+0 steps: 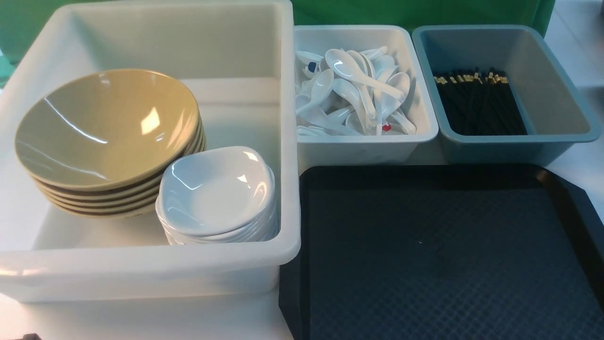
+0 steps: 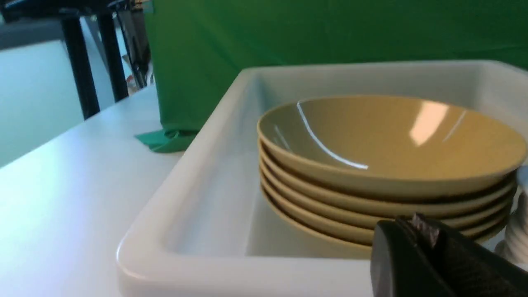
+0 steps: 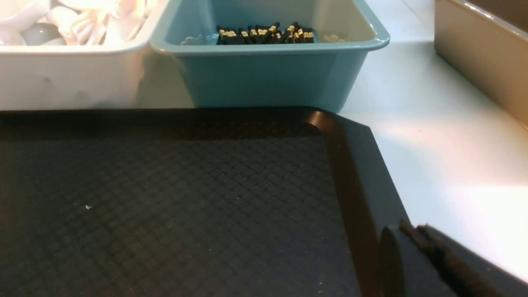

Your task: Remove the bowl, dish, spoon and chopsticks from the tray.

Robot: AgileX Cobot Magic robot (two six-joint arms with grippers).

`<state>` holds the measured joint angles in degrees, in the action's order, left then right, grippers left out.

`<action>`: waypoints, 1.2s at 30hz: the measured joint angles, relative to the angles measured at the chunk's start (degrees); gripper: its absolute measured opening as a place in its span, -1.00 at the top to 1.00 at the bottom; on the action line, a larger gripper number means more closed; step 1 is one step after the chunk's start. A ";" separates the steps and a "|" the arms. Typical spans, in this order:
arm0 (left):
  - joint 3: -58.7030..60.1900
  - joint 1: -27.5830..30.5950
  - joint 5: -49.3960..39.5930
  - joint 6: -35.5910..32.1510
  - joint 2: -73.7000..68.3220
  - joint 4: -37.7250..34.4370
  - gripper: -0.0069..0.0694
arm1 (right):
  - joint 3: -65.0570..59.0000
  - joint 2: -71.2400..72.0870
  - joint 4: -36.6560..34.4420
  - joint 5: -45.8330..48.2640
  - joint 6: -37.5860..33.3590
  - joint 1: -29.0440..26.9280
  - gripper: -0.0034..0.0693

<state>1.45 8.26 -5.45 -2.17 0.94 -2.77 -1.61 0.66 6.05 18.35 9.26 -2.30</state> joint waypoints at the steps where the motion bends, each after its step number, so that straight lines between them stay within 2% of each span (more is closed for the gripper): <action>1: 0.00 0.01 -1.98 1.14 0.00 0.26 0.86 | 0.00 0.00 0.00 0.00 0.00 0.00 0.72; 4: 0.00 -1.09 -8.28 2.51 0.00 0.48 0.86 | 0.00 0.00 0.00 0.00 0.00 0.00 0.71; 8: 0.00 -3.87 -11.74 1.77 -0.05 0.70 0.86 | 0.00 0.00 0.00 0.00 0.00 0.00 0.69; 36: 0.00 -4.89 -11.92 0.89 -0.05 0.91 0.86 | 0.00 0.00 0.00 0.00 0.00 0.00 0.64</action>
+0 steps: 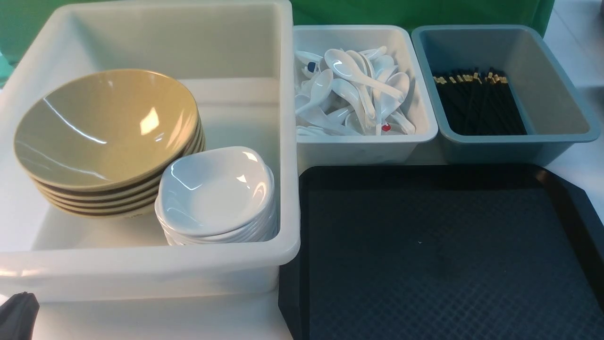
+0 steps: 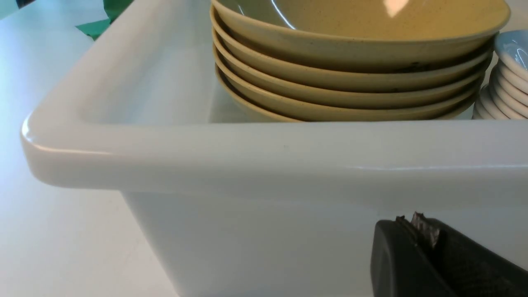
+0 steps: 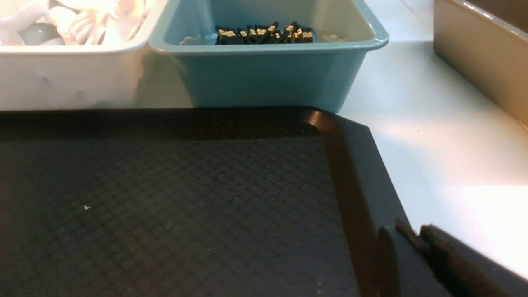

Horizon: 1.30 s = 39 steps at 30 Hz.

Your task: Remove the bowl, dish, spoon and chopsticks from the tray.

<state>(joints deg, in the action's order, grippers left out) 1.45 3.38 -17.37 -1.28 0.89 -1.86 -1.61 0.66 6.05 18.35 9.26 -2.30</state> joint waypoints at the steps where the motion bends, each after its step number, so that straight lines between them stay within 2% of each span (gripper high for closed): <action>1: 0.00 0.00 0.00 0.00 0.00 0.00 0.86 | 0.00 0.00 0.00 0.00 0.00 0.00 0.64; 39: 0.00 0.00 0.00 0.00 0.00 0.05 0.86 | 0.00 0.00 0.00 0.00 0.00 0.00 0.57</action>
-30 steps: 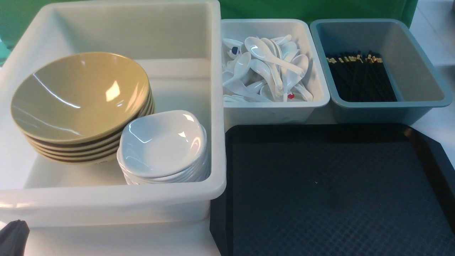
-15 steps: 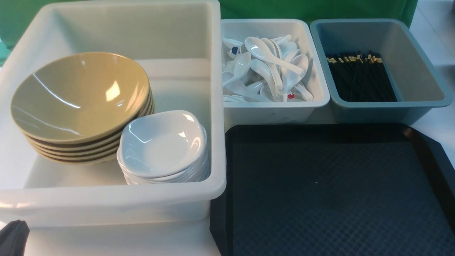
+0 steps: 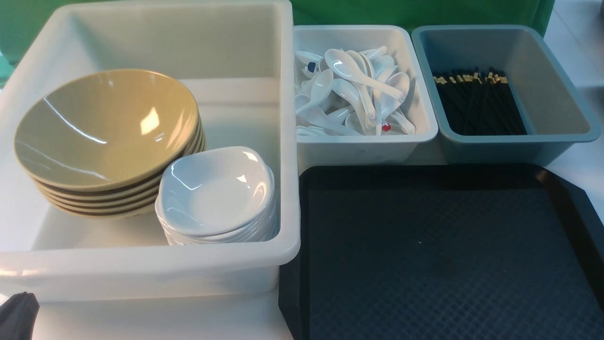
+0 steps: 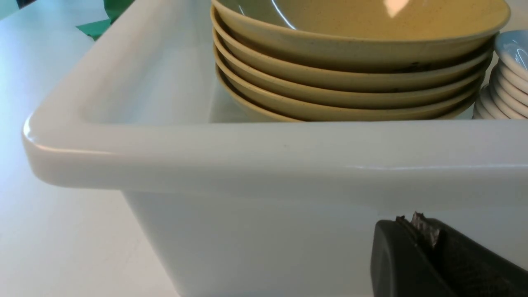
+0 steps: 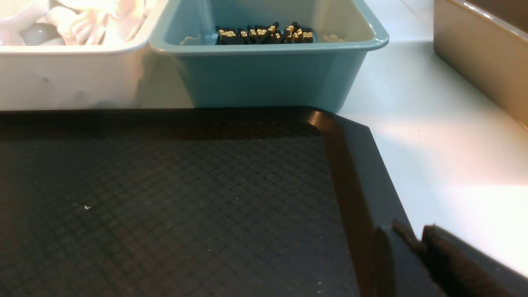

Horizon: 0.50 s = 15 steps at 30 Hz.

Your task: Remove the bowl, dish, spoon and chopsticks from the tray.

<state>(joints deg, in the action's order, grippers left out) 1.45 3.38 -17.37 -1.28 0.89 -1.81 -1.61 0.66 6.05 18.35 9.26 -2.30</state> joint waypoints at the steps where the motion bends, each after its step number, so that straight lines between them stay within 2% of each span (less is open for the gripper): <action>1: 0.00 0.00 0.00 0.00 0.00 0.00 0.86 | 0.00 0.00 0.00 0.00 0.00 0.00 0.56; 15: 0.00 0.00 0.00 0.00 0.00 0.06 0.86 | 0.00 0.00 0.00 0.00 0.00 0.00 0.54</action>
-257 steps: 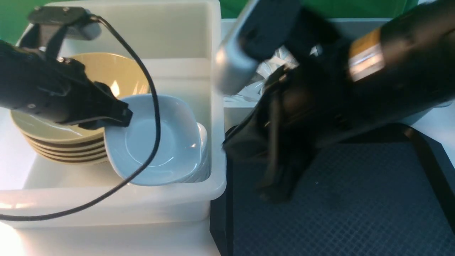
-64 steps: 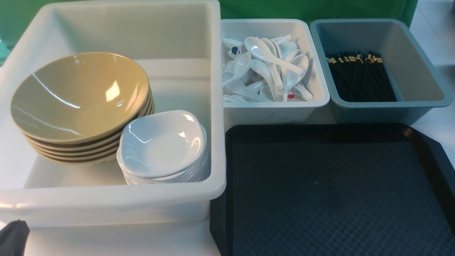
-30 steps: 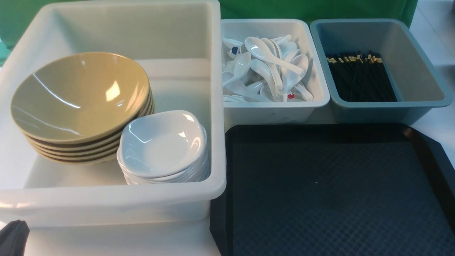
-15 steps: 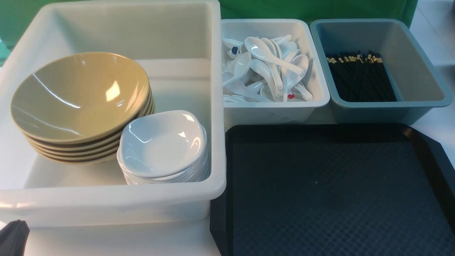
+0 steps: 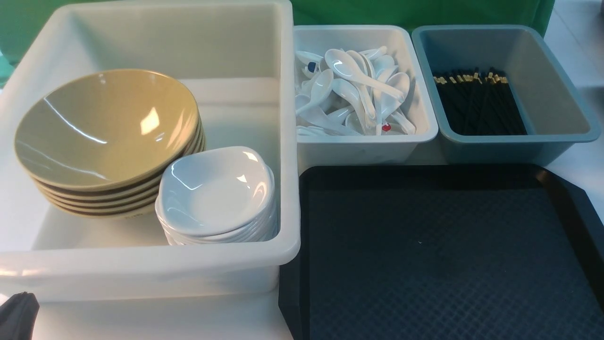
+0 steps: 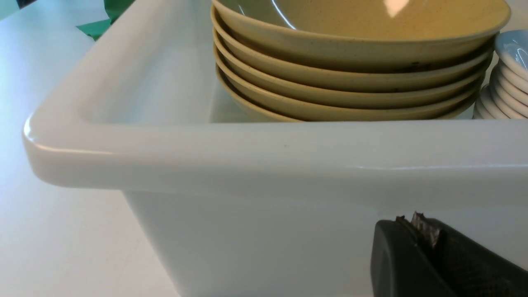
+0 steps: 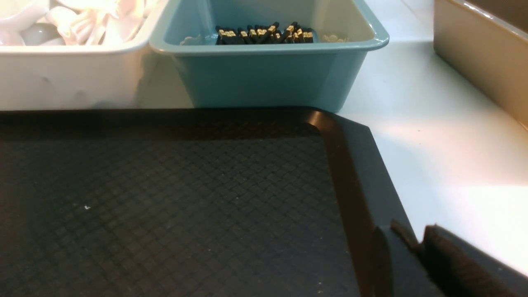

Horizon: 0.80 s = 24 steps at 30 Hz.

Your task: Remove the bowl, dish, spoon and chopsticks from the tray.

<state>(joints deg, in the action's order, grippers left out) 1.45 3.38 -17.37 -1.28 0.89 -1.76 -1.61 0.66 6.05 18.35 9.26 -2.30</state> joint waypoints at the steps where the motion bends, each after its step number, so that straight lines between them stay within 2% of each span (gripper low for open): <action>1: 0.00 0.00 0.00 0.00 0.00 0.00 0.86 | 0.00 0.00 0.00 0.00 0.00 0.00 0.53; 24: 0.00 0.00 0.00 0.00 0.00 0.05 0.86 | 0.00 0.00 0.00 0.00 0.00 0.00 0.48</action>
<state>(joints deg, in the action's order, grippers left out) 1.45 3.38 -17.37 -1.28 0.89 -1.71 -1.61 0.66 6.05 18.35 9.26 -2.30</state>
